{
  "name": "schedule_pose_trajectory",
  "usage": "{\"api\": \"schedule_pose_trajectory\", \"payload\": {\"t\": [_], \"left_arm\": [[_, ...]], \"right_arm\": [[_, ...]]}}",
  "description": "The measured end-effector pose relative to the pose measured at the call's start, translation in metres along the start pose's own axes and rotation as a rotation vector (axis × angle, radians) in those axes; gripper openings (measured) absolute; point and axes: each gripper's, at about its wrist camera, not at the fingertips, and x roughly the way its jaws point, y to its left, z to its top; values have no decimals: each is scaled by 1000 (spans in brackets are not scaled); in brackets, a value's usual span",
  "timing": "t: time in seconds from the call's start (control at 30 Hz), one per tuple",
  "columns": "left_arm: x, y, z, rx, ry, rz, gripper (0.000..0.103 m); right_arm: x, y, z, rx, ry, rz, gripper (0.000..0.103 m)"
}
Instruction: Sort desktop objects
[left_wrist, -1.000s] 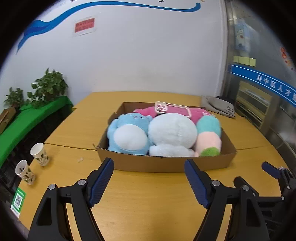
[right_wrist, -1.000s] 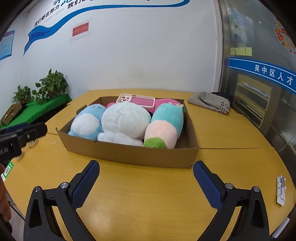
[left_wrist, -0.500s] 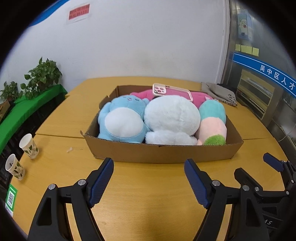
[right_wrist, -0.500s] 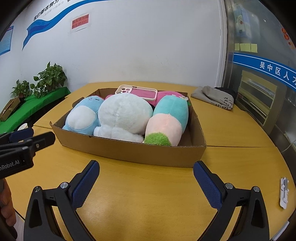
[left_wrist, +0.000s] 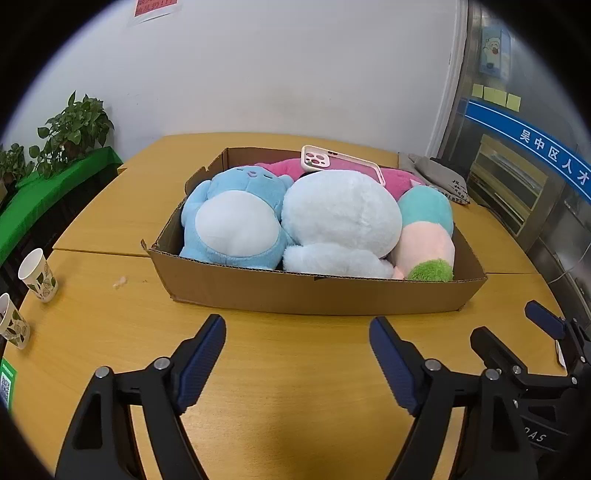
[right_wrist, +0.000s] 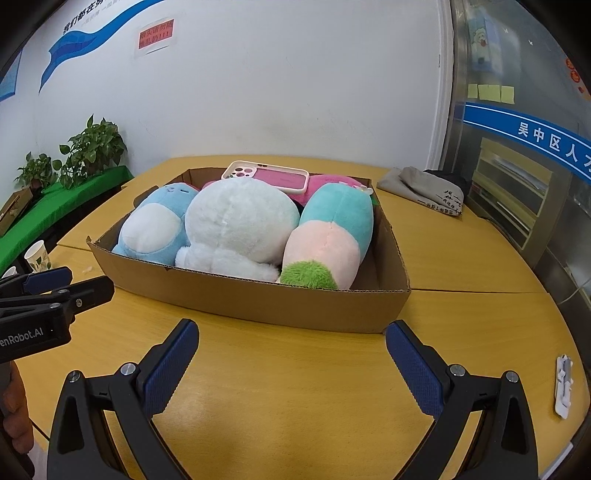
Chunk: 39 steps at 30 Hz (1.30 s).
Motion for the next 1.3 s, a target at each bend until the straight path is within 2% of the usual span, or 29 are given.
{"api": "schedule_pose_trajectory", "payload": {"t": [0.13,0.3,0.53,0.67,0.9,1.17,1.23,1.3], "left_arm": [[1,3,1,-9,-2,-28,84],[2,1,0,5,-7,-3,89],[8,-1,-2,46,4,57,90],[9,5,-1,30,12,33,90],[11,9,-2,27,18,62,90],[11,6,-4,42,15,52,90],[12,5,-4,45,19,48,92],[12,4,-5,44,22,46,100]], "right_arm": [[2,1,0,1,5,-8,103],[6,-1,1,9,4,-5,103],[11,-2,-2,20,-5,2,103],[13,-1,-3,16,-13,10,103],[18,-3,-5,23,-3,1,103],[18,-2,-5,11,-10,17,103],[18,-2,-6,11,-8,17,103],[18,-3,-6,13,-6,13,103]]}}
